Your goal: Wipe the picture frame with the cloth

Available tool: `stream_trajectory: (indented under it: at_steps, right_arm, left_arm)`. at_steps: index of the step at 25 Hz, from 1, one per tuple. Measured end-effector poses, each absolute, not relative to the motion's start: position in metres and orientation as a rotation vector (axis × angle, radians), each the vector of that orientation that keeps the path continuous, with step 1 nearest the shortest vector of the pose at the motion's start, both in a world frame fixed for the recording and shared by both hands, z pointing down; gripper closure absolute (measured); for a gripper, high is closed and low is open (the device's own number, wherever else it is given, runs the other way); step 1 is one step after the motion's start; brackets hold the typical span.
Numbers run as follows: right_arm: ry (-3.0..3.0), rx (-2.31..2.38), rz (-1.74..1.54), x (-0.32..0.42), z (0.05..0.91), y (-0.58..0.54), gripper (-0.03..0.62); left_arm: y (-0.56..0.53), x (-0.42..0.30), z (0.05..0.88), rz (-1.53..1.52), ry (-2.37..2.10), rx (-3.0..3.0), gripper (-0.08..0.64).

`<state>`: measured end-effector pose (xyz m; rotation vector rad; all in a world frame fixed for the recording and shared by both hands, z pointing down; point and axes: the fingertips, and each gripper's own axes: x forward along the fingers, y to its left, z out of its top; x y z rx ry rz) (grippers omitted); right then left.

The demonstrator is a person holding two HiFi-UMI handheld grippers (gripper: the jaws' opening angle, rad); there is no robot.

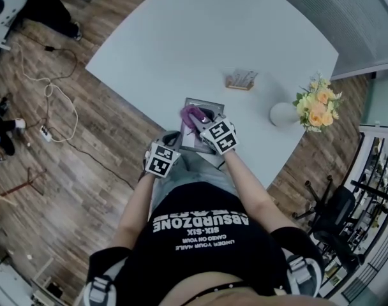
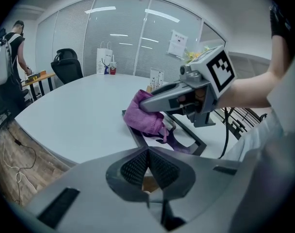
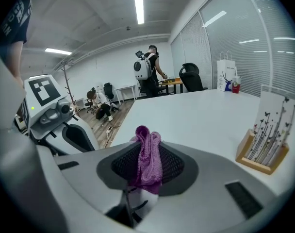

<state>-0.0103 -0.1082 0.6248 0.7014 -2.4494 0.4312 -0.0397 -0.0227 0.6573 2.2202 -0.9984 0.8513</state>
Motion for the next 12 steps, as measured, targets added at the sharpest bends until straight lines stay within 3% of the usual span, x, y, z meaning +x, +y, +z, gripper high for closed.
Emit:
stream_trajectory:
  at_steps: [12]
  right_arm:
    - [-2.437, 0.867, 0.447, -0.007, 0.624, -0.143, 0.488]
  left_arm:
    - [-0.021, -0.036, 0.668, 0.942, -0.978, 2.230, 0.545]
